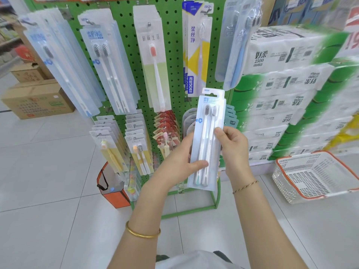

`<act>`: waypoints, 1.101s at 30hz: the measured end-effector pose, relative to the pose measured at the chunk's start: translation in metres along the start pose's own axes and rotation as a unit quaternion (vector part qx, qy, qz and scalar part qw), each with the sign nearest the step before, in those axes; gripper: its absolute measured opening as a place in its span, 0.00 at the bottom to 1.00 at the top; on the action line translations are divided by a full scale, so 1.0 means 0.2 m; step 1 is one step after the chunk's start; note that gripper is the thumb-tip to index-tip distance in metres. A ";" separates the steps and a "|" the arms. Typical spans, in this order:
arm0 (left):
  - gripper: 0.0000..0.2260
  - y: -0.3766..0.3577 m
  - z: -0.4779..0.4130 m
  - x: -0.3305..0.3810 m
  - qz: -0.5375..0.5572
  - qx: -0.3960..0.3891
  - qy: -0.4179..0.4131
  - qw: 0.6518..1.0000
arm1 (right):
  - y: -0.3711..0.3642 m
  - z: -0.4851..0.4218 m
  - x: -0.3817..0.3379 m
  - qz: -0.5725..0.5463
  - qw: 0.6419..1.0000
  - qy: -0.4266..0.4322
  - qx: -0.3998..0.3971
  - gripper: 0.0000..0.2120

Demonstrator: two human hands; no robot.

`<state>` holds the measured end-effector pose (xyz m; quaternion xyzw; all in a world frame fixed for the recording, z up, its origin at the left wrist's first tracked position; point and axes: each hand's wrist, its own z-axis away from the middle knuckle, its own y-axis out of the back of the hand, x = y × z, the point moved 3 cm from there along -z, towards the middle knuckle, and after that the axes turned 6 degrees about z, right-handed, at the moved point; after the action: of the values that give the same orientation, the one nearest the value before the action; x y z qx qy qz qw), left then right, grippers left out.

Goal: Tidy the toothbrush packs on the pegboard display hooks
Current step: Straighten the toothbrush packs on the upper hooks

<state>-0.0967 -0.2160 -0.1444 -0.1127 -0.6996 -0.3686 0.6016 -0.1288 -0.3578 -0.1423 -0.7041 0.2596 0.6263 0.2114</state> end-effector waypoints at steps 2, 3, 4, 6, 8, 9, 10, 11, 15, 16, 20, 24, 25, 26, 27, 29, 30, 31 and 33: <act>0.37 0.00 0.01 -0.01 -0.034 -0.014 0.008 0.999 | 0.00 -0.01 0.00 0.001 1.000 -0.004 0.020 0.13; 0.40 0.00 0.01 -0.01 -0.047 -0.019 0.010 0.999 | 0.00 -0.02 0.00 -0.001 1.000 -0.005 0.030 0.14; 0.42 0.00 0.01 -0.02 -0.054 -0.023 0.010 0.998 | 0.00 -0.03 0.00 -0.002 0.999 -0.008 0.040 0.14; 0.47 -0.01 0.01 -0.03 -0.079 -0.019 0.020 0.996 | 0.01 -0.04 0.02 0.004 0.998 -0.019 0.064 0.12; 0.50 -0.01 0.01 -0.04 -0.133 -0.010 0.018 0.991 | 0.02 -0.05 0.03 0.005 0.996 -0.028 0.084 0.12; 0.51 -0.02 0.02 -0.04 -0.156 -0.009 0.008 0.988 | 0.02 -0.05 0.04 0.000 0.995 -0.031 0.094 0.12; 0.50 -0.03 0.02 -0.04 -0.176 -0.011 -0.005 0.984 | 0.03 -0.06 0.05 -0.004 0.994 -0.037 0.105 0.13; 0.49 -0.04 0.03 -0.03 -0.194 -0.016 -0.015 0.981 | 0.03 -0.06 0.05 -0.003 0.993 -0.042 0.114 0.14; 0.48 -0.07 0.03 -0.03 -0.250 -0.023 -0.026 0.968 | 0.03 -0.07 0.05 0.012 0.989 -0.058 0.132 0.16; 0.49 -0.07 0.02 -0.03 -0.267 -0.019 -0.030 0.963 | 0.03 -0.07 0.05 0.015 0.989 -0.062 0.135 0.16; 0.47 -0.09 0.02 -0.04 -0.285 -0.008 -0.037 0.958 | 0.02 -0.07 0.05 -0.003 0.988 -0.078 0.134 0.15; 0.43 -0.08 0.01 -0.05 -0.213 -0.038 -0.004 0.976 | 0.01 -0.07 0.05 -0.020 0.992 -0.079 0.096 0.13; 0.43 -0.07 0.01 -0.04 -0.187 -0.046 0.004 0.981 | 0.01 -0.07 0.05 -0.035 0.993 -0.081 0.076 0.13; 0.43 -0.07 0.02 -0.03 -0.156 -0.051 0.010 0.986 | -0.01 -0.07 0.04 -0.061 0.993 -0.087 0.052 0.12; 0.41 -0.06 0.02 -0.02 -0.118 -0.056 0.021 0.991 | -0.02 -0.06 0.03 -0.089 0.991 -0.100 0.026 0.11; 0.36 -0.04 0.02 0.02 -0.020 -0.064 0.028 0.997 | -0.03 -0.06 0.04 -0.124 0.984 -0.126 -0.015 0.13; 0.33 -0.03 0.02 0.03 0.030 -0.074 0.033 0.996 | -0.03 -0.06 0.05 -0.121 0.984 -0.129 -0.030 0.12; 0.34 -0.02 0.01 0.04 0.082 -0.080 0.042 0.992 | -0.04 -0.05 0.05 -0.115 0.984 -0.127 -0.044 0.10; 0.35 -0.01 0.01 0.03 0.187 -0.092 0.076 0.975 | -0.04 -0.05 0.06 -0.121 0.984 -0.121 -0.043 0.06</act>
<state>-0.1007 -0.2182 -0.1405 -0.2677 -0.5815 -0.3198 0.6985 -0.1149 -0.3586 -0.1542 -0.6578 0.1180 0.6873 0.2845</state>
